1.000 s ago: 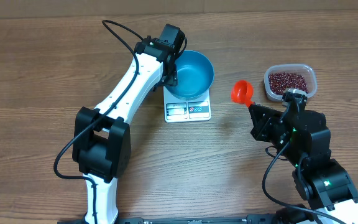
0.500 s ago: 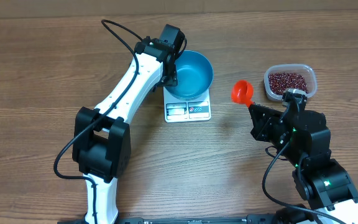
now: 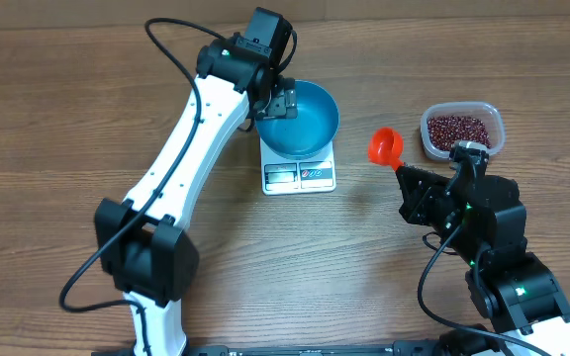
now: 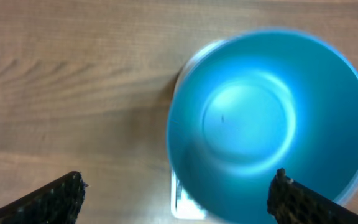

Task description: Scoop item into bowl and weigh 150g on scale

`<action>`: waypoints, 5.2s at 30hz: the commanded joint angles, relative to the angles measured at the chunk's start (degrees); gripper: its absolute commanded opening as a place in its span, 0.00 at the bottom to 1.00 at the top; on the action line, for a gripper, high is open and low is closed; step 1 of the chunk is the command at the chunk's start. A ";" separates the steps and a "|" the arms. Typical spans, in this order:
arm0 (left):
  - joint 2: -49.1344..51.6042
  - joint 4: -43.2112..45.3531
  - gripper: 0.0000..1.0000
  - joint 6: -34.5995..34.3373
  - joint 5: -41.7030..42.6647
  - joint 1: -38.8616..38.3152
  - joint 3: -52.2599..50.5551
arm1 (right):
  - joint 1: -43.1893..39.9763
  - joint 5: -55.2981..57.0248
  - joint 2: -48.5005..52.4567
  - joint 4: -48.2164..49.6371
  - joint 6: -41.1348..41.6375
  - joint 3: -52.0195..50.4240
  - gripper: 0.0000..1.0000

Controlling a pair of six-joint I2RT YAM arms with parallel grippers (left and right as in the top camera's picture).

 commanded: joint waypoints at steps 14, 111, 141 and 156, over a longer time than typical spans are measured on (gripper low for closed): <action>-2.95 -6.78 0.79 -1.05 6.25 -3.26 1.46 | -0.96 0.61 -0.55 -3.76 -0.22 1.01 0.04; -3.56 43.17 0.04 30.93 -1.42 -14.10 -43.50 | -9.81 0.57 -0.52 -10.29 -1.57 0.94 0.04; -3.04 46.03 0.04 30.95 -1.31 -14.03 -43.50 | -9.81 0.57 -0.52 -11.13 -1.57 0.94 0.03; -1.11 45.79 0.04 30.95 -1.70 -14.05 -43.50 | -9.81 0.57 -0.52 -11.37 -1.57 0.94 0.04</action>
